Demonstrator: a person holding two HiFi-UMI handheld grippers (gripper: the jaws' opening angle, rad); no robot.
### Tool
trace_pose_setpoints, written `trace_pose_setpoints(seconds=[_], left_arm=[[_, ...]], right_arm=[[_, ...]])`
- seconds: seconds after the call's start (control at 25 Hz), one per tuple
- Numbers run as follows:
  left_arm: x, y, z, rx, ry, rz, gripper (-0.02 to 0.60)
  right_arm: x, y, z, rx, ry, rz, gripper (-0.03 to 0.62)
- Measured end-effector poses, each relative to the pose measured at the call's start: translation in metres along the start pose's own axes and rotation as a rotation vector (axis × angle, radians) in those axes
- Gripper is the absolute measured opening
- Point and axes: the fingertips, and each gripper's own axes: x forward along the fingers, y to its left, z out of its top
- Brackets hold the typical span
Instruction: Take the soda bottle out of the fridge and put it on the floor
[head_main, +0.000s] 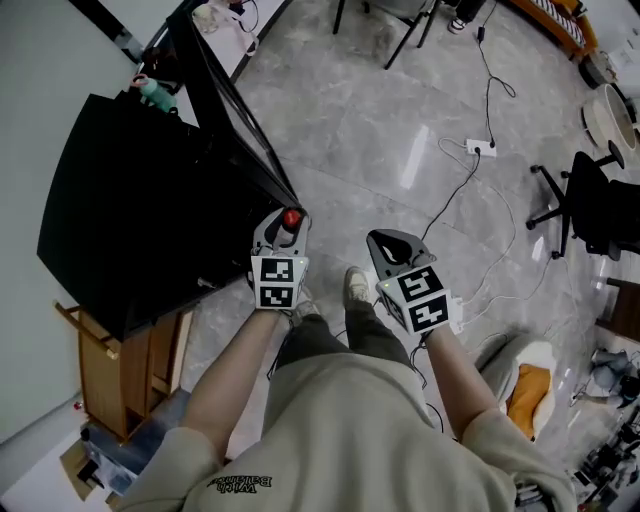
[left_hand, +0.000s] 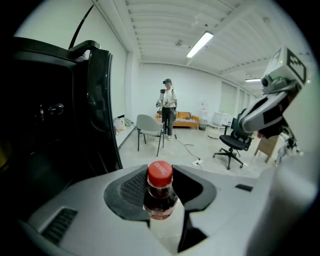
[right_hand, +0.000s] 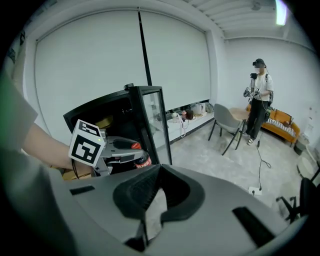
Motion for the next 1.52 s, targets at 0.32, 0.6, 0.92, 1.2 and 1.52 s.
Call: trace_pose_setpoints(seconds=[0.32,0.6,0.92,1.2,1.52], left_arm=[[0.027,-0.031,-0.010,0.051,0.029,-0.054,0.143],[0.053,-0.039,-0.047,0.065,0.079,-0.069,0.143],[0.106,-0.054,-0.120,0.051,0.139,-0.108,0.143],[0.156,-0.059,-0.197,0.065,0.178,-0.156,0.143],[0.194,-0.061,-0.294,0.092,0.235,-0.169,0.143]], right_arm=[[0.005,-0.035,-0.034,0.091,0.015,-0.031,-0.003],[0.039,-0.047,-0.068,0.123,0.051,-0.019,-0.003],[0.103,-0.058,-0.133,0.117,0.141,0.023,-0.003],[0.177,-0.061,-0.198,0.124,0.210,0.049,-0.003],[0.242,-0.052,-0.288,0.198,0.271,0.098,-0.003]])
